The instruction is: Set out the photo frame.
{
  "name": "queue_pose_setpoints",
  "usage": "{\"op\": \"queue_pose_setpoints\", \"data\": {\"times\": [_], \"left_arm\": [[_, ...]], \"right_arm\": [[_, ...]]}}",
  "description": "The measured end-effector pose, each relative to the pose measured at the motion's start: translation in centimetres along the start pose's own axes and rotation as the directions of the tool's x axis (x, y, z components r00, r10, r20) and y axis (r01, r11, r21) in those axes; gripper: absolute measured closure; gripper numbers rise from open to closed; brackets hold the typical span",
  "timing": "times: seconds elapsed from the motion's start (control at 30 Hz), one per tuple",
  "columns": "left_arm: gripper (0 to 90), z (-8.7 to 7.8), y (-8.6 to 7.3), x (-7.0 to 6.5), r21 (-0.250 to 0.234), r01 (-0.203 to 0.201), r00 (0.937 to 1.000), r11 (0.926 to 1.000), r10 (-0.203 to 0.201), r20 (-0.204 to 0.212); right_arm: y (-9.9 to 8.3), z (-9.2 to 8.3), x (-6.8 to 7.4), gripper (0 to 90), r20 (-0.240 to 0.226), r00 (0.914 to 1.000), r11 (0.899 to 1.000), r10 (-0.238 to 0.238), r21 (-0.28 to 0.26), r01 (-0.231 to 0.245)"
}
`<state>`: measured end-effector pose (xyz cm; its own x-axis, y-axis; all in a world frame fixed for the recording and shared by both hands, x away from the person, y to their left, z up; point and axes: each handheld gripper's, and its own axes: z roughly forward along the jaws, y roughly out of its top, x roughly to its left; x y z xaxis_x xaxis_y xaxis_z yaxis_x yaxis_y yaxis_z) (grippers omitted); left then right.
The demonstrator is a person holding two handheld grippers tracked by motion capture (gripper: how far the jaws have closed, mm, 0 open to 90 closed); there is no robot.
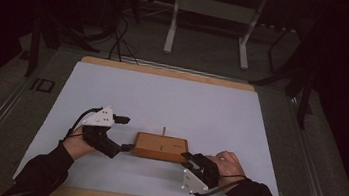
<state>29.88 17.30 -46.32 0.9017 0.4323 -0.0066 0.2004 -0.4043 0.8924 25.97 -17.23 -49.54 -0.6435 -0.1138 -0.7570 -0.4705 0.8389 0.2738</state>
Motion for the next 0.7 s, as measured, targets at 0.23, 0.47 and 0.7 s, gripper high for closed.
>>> {"op": "queue_pose_setpoints", "data": {"times": [0.23,0.47,0.7], "left_arm": [[9.3,-0.3,-0.9,-0.7,0.009,0.013,0.9999,0.9999,-0.013,-0.010],[9.3,-0.1,-1.8,-1.6,0.017,0.031,0.9995,0.9994,-0.031,-0.005],[9.1,0.3,-2.8,-2.0,0.009,0.048,0.9985,0.9988,-0.048,-0.027]], "right_arm": [[-0.6,0.1,-2.0,69.1,-0.076,0.9966,0.999,0.033,-0.019,-0.035],[-1.2,0.3,-4.4,69.4,-0.157,0.9824,0.993,0.101,-0.038,-0.108],[-2.3,0.9,-7.0,69.8,-0.224,0.9612,0.983,0.161,-0.048,-0.175]]}}
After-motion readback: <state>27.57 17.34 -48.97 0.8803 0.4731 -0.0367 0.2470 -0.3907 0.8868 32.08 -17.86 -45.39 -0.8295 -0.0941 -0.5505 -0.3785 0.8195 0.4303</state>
